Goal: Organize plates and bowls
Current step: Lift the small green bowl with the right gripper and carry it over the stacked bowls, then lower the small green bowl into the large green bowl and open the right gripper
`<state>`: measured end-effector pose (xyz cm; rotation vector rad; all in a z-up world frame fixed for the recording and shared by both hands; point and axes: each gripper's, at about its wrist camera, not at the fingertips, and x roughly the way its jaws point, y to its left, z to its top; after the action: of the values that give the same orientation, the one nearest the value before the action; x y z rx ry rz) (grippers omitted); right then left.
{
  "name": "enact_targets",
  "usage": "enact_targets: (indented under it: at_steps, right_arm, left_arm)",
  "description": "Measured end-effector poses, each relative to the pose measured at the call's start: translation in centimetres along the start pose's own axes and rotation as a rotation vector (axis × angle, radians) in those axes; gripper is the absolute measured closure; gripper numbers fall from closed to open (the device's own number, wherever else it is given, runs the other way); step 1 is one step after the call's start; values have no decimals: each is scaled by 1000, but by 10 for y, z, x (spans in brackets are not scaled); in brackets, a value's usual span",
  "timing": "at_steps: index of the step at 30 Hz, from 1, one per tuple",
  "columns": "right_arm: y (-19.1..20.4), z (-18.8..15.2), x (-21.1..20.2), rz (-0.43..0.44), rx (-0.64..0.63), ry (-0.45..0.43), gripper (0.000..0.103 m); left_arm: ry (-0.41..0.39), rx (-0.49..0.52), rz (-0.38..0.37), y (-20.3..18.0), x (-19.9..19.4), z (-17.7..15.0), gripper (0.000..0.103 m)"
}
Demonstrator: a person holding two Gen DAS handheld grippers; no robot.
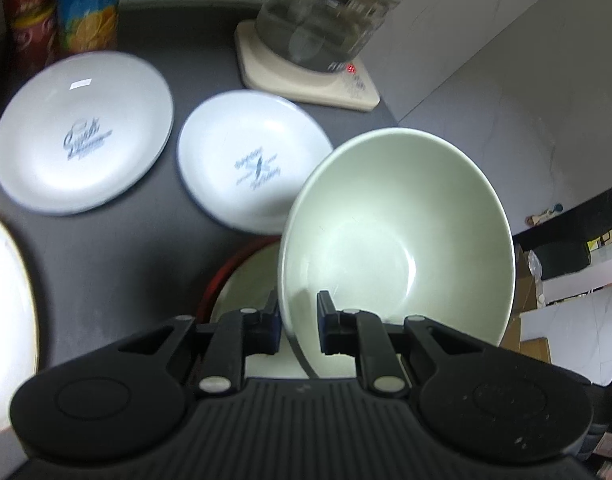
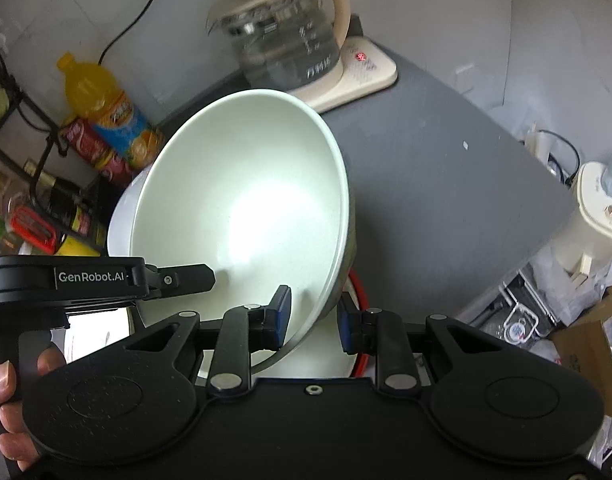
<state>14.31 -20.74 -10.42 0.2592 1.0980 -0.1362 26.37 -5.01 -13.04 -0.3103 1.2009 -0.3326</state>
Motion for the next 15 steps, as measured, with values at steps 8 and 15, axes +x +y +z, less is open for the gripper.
enact_targets:
  at_steps: [8,15]
  right_arm:
    - [7,-16,5,5,-32,65,78]
    - [9,-25,14,12,-17,112,78]
  left_arm:
    - [39,-1,22,10,1,-16,87]
    - [79,-26,54,19,7,-22,85]
